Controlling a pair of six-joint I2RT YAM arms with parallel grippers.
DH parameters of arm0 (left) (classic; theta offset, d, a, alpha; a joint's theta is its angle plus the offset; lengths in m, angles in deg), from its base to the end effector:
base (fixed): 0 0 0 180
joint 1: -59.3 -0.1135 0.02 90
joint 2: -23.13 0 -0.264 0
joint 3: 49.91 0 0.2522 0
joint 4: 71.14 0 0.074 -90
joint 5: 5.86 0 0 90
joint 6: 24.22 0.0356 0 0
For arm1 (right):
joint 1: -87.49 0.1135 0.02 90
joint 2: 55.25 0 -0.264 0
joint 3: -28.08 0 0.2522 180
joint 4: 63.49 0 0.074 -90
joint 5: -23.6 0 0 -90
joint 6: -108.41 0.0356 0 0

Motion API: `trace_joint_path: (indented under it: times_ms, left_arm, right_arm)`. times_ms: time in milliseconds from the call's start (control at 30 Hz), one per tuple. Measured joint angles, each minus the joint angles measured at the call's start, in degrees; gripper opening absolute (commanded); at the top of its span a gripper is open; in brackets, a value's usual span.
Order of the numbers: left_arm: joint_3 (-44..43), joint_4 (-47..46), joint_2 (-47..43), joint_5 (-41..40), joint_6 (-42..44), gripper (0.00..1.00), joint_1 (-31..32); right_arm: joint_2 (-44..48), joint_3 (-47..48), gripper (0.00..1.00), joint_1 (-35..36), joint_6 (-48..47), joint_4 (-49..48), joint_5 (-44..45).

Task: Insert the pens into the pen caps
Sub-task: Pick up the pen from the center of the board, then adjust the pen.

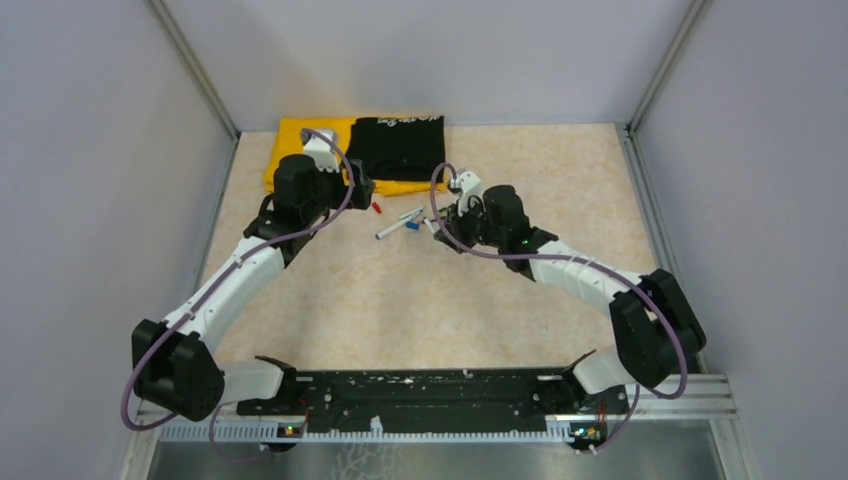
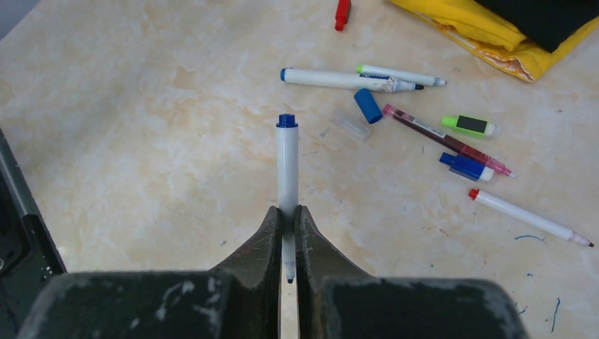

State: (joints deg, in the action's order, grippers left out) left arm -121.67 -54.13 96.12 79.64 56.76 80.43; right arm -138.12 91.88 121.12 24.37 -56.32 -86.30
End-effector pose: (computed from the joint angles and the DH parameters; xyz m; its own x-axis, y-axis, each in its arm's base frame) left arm 0.2798 -0.1051 0.3263 -0.3338 -0.0386 -0.9419 0.2405 0.9626 -0.1246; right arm 0.2614 0.1884 0.2455 -0.4466 -0.1798 -0.8765 -0.7325 0.6359 0.2428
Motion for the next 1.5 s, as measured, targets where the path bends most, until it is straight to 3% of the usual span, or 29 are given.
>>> trace_joint_path:
  times_ms: [167,367,500,833,1067,1500]
  left_arm:
    - [0.8,-0.6,-0.1,10.6,-0.8,0.99,0.0]
    - [1.3,-0.5,-0.1,19.0,-0.8,0.96,0.0]
    - [1.7,-0.4,-0.1,24.5,-0.9,0.93,0.0]
    - [2.0,2.7,0.2,31.9,-0.2,0.83,3.4]
    - [1.3,6.2,1.7,35.1,2.2,0.76,5.2]
    - [-0.3,9.2,3.8,37.0,4.5,0.6,7.6]
  right_arm:
    - [3.8,-7.0,0.0,1.3,-4.9,-8.1,-2.0]
    - [11.1,-20.5,0.0,3.9,-18.9,-23.5,-6.8]
    - [11.6,-21.8,0.0,4.1,-27.5,-28.1,-9.8]
    - [11.5,-14.6,0.0,8.0,-53.4,-20.4,-10.5]
    - [11.2,-13.3,0.0,12.0,-69.5,-16.9,-3.5]
    - [11.1,-13.3,0.0,15.7,-85.1,-17.7,7.7]
